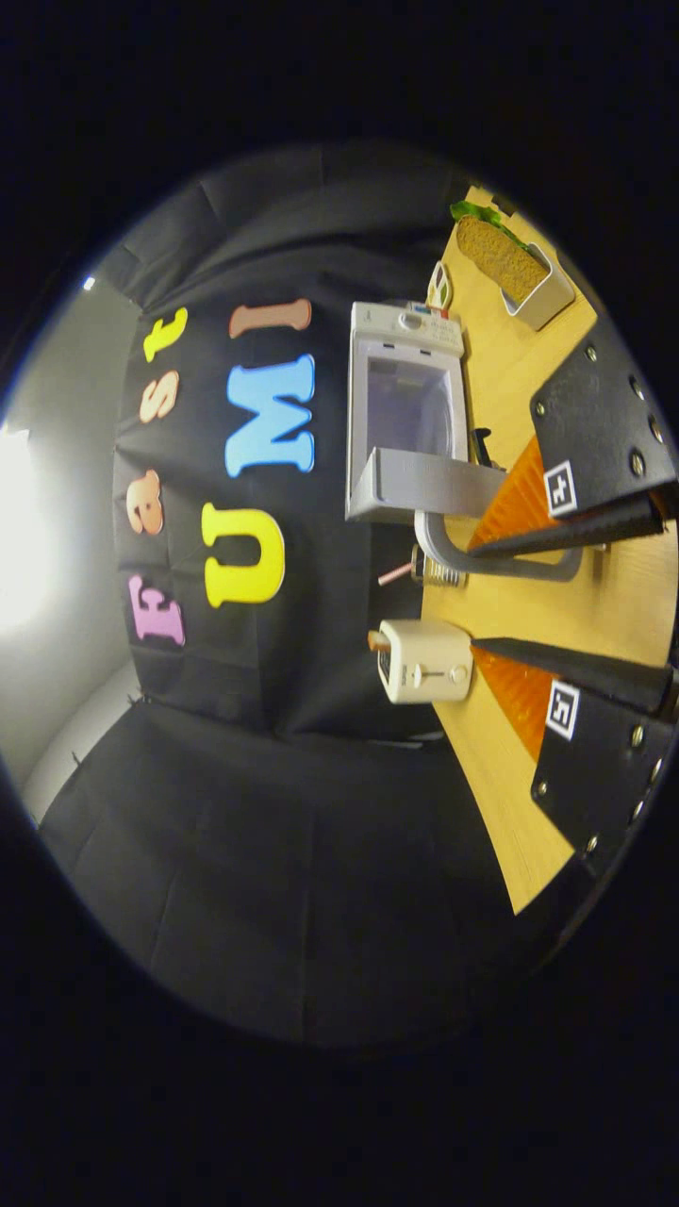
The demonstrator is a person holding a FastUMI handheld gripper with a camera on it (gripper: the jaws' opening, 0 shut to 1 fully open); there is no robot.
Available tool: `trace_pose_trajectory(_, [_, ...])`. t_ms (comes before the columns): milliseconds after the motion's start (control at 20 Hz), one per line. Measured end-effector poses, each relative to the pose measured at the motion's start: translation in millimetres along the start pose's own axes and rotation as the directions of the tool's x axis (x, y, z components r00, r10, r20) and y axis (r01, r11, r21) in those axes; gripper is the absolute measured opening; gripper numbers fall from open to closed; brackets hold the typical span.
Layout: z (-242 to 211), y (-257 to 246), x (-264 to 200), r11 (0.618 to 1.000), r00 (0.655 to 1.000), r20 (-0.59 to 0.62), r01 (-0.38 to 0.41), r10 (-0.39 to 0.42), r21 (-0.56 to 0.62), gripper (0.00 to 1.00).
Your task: Open the microwave, put the food inside, and close the microwave door.
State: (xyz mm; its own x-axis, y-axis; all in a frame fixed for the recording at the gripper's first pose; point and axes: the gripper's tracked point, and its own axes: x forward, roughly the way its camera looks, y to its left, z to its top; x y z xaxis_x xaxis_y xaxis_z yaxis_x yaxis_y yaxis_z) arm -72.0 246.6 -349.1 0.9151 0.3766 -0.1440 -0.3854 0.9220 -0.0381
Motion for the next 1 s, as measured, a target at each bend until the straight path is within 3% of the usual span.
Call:
trace_pose_trajectory(50, [2,-4,-15,0.999,0.999,0.013,-0.052,0.052,-0.013,0.64])
trace_pose_trajectory(100, [0,-12,-28,0.994,0.995,0.020,-0.102,0.103,-0.028,0.70])
trace_pose_trajectory(200, [-11,-43,-58,0.985,0.986,0.016,-0.165,0.166,-0.054,0.71])
trace_pose_trajectory(300, [-15,-105,-93,0.992,0.992,0.045,-0.113,0.115,-0.052,0.71])
trace_pose_trajectory(450, [-20,-214,-127,0.998,0.996,0.066,0.052,-0.053,0.025,0.71])
trace_pose_trajectory(550, [-22,-277,-143,0.978,0.985,0.066,0.152,-0.162,0.140,0.71])
trace_pose_trajectory(650, [-28,-325,-153,0.935,0.967,0.066,0.217,-0.245,0.280,0.75])
trace_pose_trajectory(750, [-49,-352,-150,0.904,0.963,0.033,0.239,-0.268,0.355,0.75])
trace_pose_trajectory(900, [-86,-384,-141,0.885,0.946,-0.052,0.317,-0.319,0.342,0.75])
trace_pose_trajectory(1000, [-97,-378,-134,0.870,0.958,-0.064,0.279,-0.278,0.406,0.75])
